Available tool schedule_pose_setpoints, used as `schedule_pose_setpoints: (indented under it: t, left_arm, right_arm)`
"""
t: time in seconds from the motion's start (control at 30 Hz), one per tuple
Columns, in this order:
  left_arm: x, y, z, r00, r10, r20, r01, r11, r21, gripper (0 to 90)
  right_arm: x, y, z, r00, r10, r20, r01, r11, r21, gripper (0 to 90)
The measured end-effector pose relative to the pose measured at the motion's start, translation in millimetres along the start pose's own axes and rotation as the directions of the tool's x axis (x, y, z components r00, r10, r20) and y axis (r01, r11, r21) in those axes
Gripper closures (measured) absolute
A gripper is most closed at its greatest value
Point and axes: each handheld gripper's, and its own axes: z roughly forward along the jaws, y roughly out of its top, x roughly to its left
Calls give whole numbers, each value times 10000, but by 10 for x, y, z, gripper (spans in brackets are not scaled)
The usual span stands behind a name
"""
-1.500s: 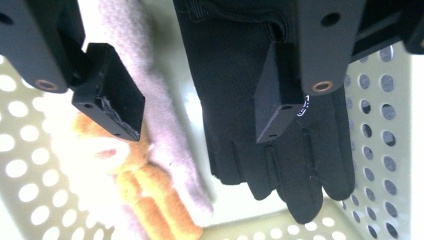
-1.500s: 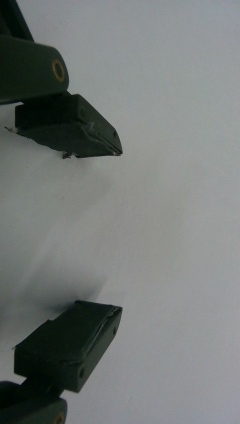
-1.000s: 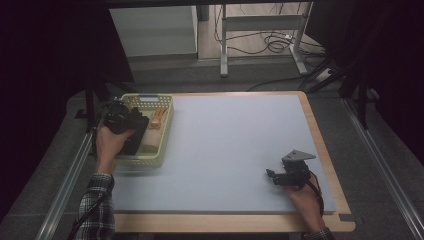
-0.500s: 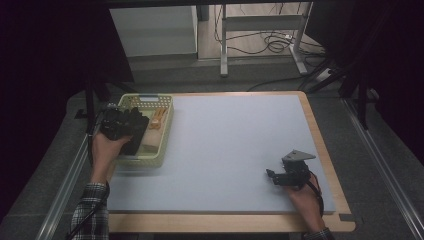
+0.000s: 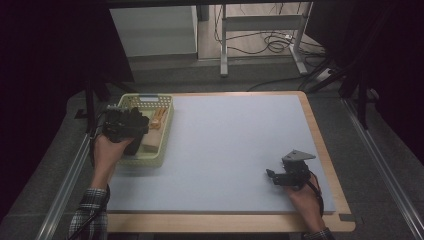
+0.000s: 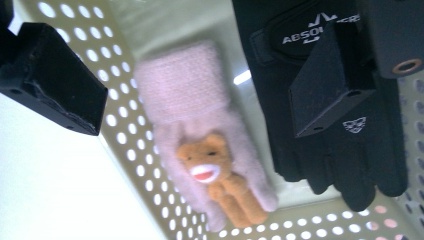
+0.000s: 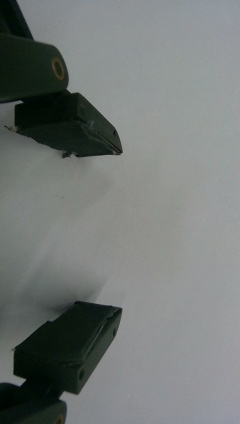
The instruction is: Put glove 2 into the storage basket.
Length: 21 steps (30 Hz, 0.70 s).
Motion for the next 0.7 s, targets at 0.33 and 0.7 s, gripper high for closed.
schedule_pose_setpoints:
  t: [0.33,0.7]
  left_arm:
    - [-225,-24,33,9973,639,358,-642,9979,77,72]
    - [-575,-26,36,9866,1386,866,-1367,9902,-273,49]
  right_arm:
    - [1,0,0,10000,-2,10,2,10000,1,219]
    - [0,1,0,10000,0,12,0,10000,6,218]
